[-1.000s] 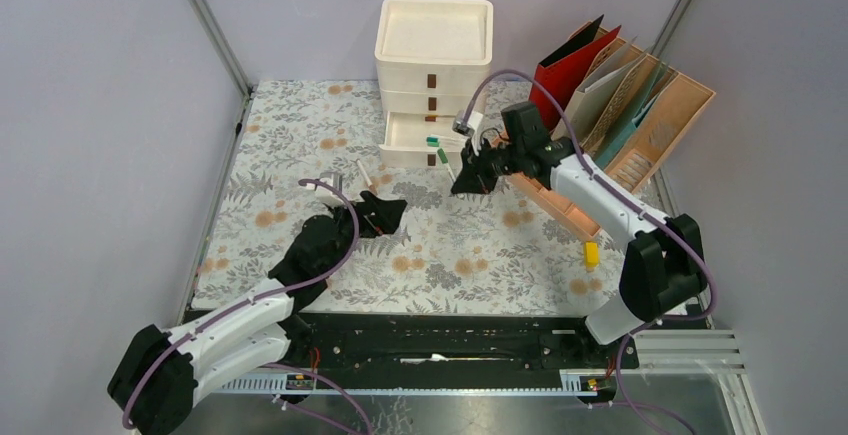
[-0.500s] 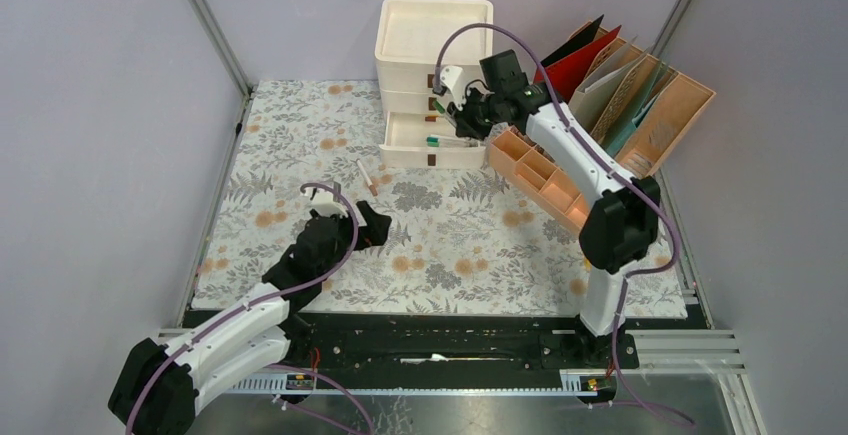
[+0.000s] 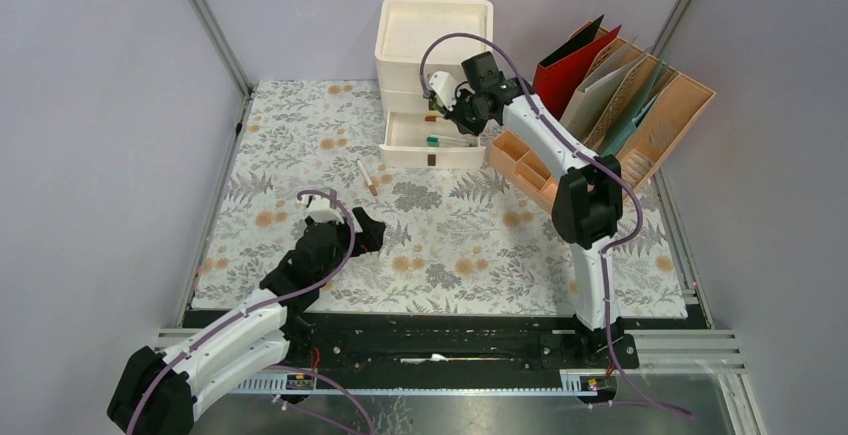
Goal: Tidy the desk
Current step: Place the stationery in the drawer, then pick up the stationery from the center of the board.
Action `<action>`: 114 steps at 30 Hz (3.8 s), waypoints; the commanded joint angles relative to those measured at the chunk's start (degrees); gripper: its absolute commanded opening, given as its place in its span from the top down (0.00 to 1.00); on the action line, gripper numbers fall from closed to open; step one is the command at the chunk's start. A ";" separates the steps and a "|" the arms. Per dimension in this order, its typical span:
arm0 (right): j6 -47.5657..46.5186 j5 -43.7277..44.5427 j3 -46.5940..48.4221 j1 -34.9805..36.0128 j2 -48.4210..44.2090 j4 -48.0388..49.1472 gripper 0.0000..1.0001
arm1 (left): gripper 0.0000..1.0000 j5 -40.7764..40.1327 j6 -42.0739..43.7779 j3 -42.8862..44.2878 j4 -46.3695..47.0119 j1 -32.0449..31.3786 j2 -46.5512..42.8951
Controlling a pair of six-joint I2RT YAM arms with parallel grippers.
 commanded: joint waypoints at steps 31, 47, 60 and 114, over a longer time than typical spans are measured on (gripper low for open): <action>12.93 -25.88 -27.98 0.74 -31.71 3.12 0.53 | 0.01 14.14 -5.83 2.49 10.91 10.30 9.69; 8.48 -35.08 -48.40 -2.50 -47.08 11.38 0.53 | 0.03 7.76 -5.82 26.52 -4.86 13.40 36.42; 7.42 -36.06 -50.14 -2.64 -47.88 12.25 0.54 | 0.34 -7.67 -5.30 58.19 -32.45 14.23 63.43; 37.37 -51.09 -62.75 -2.62 -42.66 44.86 0.54 | 1.00 34.23 -15.84 5.16 23.42 14.49 11.79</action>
